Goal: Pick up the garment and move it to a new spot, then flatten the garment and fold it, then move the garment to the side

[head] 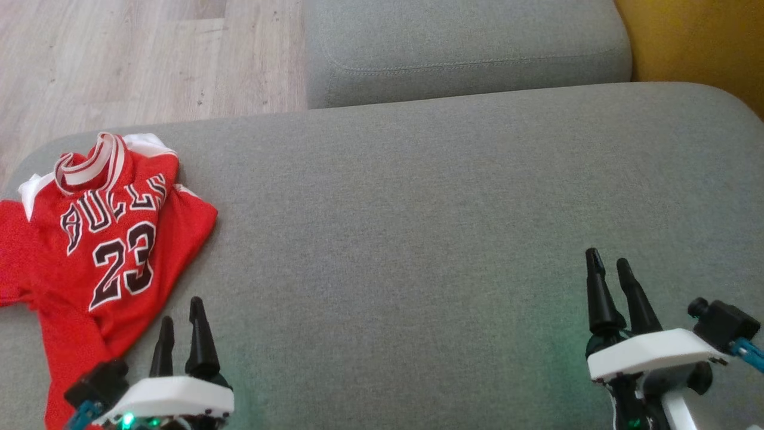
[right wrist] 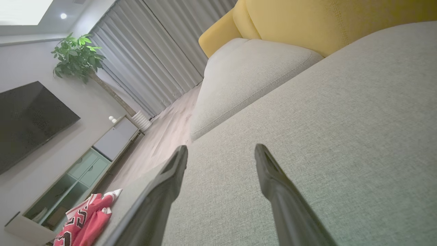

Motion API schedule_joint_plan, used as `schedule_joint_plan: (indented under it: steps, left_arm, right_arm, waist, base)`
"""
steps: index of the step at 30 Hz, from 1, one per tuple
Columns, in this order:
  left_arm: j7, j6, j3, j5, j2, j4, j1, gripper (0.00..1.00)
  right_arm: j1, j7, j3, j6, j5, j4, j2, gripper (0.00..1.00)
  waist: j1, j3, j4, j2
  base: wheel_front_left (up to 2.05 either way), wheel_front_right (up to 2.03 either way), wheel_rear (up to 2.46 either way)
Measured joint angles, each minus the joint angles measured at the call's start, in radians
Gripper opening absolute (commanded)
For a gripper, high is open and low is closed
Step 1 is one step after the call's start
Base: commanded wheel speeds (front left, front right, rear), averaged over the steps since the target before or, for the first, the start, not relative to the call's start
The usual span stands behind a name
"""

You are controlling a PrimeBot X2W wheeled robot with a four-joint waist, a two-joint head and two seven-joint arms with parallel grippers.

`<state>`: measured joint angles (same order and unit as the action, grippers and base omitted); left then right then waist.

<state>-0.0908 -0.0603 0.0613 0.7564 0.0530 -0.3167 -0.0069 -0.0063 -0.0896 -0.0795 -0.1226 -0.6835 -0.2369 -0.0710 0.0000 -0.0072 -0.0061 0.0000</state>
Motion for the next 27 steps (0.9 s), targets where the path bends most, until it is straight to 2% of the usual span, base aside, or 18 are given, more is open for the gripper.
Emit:
schedule_joint_plan:
  steps: [27]
  left_arm:
    - [-0.079, 0.029, 0.028, -0.365, 0.029, 0.007, 0.018, 1.00]
  right_arm:
    - [0.019, -0.079, -0.013, 0.000, 0.301, -0.003, 0.001, 1.00]
  waist:
    - [0.0000, 0.001, -0.007, 0.0000]
  base:
    - [0.00, 0.00, 0.00]
